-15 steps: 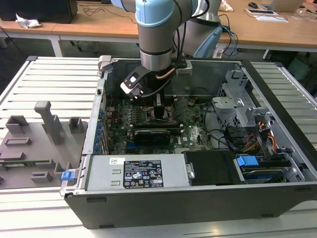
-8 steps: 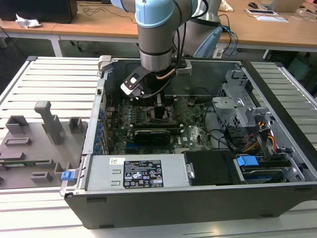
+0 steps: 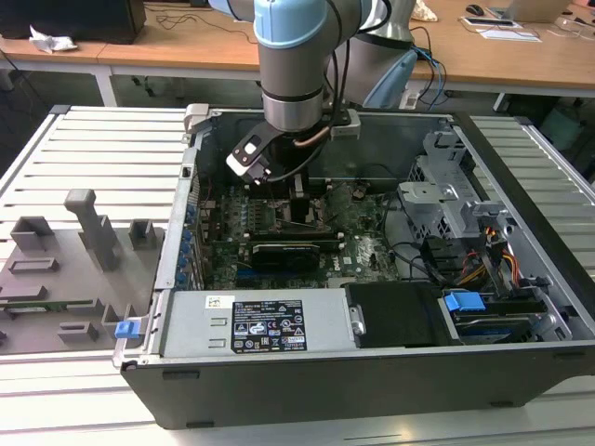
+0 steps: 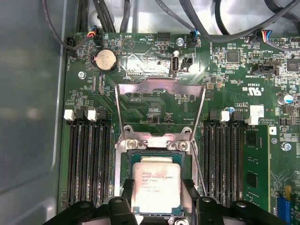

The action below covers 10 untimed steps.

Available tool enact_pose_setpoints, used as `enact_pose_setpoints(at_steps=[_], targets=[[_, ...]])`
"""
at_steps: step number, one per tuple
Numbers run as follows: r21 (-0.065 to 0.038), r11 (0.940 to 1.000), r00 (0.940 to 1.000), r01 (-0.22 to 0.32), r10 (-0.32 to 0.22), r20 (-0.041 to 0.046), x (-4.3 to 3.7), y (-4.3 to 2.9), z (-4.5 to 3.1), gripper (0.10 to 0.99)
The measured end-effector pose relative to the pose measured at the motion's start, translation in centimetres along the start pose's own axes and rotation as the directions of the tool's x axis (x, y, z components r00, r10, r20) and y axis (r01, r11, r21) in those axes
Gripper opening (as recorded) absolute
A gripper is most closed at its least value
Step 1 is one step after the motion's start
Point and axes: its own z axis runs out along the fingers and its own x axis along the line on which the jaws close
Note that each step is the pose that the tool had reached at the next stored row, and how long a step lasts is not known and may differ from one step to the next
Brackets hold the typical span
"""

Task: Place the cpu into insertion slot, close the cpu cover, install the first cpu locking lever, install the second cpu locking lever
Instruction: 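Place the cpu into insertion slot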

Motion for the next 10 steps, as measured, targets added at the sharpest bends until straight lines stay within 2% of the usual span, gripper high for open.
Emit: enact_pose_setpoints(at_steps=[2,4,5,7,10], targets=[[0.0,1.0,1.0,0.0,0.0,0.0031,0.0,0.01,-0.08,0.502],[0.001,1.0,1.0,0.001,-0.001,0.0061,0.0,0.01,-0.13,0.369],[0.0,1.0,1.0,0.001,-0.001,0.0065,0.0,0.01,-0.15,0.251],[0.0,1.0,1.0,0.001,-0.001,0.0066,0.0,0.02,-0.2,0.129],[0.001,1.0,1.0,0.001,-0.001,0.0067,0.0,0.03,-0.27,0.106]])
